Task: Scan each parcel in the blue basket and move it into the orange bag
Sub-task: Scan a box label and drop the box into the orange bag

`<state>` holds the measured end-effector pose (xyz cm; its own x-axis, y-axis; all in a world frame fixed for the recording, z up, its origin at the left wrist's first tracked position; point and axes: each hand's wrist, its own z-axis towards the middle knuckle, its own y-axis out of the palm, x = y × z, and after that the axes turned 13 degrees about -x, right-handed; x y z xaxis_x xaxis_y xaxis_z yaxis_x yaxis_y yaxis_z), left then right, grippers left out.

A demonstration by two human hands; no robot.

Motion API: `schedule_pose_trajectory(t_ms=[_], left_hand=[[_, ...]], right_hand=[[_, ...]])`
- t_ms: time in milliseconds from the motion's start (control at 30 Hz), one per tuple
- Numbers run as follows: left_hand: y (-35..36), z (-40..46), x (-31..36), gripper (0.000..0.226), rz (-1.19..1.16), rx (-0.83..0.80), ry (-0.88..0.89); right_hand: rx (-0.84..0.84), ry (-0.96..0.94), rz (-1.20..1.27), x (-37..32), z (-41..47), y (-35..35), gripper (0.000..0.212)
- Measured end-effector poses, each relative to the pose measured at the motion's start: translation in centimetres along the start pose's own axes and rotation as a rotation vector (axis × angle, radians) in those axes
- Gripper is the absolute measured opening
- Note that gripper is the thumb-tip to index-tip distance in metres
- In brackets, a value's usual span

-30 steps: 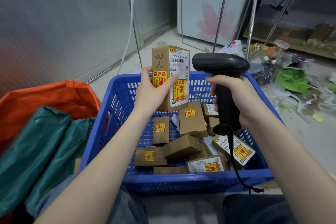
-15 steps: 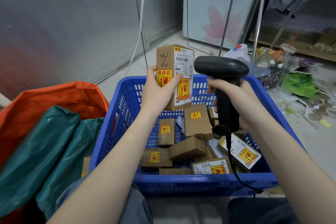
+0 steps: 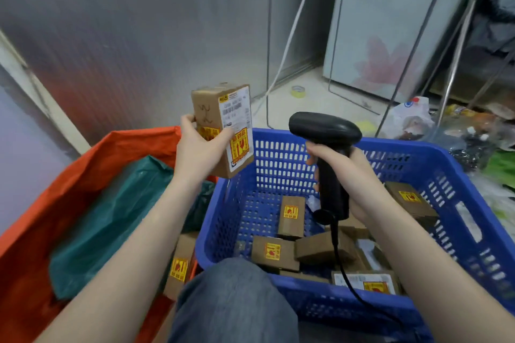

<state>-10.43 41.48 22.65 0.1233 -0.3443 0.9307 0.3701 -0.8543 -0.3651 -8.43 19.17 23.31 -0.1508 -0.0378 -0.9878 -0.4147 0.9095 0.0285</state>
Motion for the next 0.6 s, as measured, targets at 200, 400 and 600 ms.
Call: schedule_pose_trajectory(t_ms=[200, 400, 600], left_hand=[[-4.9, 2.3, -5.3, 0.063, 0.081, 0.154, -0.139], [-5.7, 6.7, -11.2, 0.071, 0.037, 0.264, -0.222], [-3.5, 11.3, -14.3, 0.09, -0.007, 0.326, -0.344]], right_hand=[[-0.092, 0.034, -0.049, 1.1, 4.0, 5.4, 0.016], [-0.135, 0.109, -0.066, 3.6, 9.8, 9.1, 0.017], [-0.127, 0.163, -0.063, 6.0, 13.1, 9.6, 0.017]])
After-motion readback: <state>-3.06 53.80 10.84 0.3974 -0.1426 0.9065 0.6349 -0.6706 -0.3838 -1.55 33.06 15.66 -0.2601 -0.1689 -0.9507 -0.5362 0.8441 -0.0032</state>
